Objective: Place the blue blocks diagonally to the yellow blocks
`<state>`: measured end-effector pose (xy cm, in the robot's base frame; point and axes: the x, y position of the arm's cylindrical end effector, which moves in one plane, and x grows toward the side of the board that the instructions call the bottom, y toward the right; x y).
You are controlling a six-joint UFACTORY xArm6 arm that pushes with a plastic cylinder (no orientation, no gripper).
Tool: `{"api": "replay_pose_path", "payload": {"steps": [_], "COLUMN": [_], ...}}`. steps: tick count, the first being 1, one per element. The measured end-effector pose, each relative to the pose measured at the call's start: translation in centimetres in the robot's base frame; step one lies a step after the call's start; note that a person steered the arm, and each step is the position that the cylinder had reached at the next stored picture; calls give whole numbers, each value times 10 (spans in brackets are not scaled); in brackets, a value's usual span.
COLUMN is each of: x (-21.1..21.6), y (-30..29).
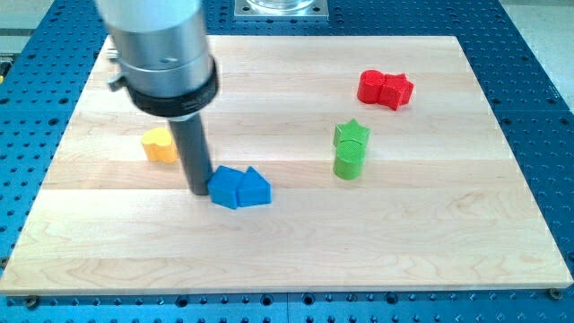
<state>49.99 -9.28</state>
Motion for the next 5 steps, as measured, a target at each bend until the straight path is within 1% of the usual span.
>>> {"api": "replay_pose_path", "payload": {"steps": [1, 2, 3, 5], "x": [4, 28, 27, -7], "y": [-36, -107, -42, 97]}}
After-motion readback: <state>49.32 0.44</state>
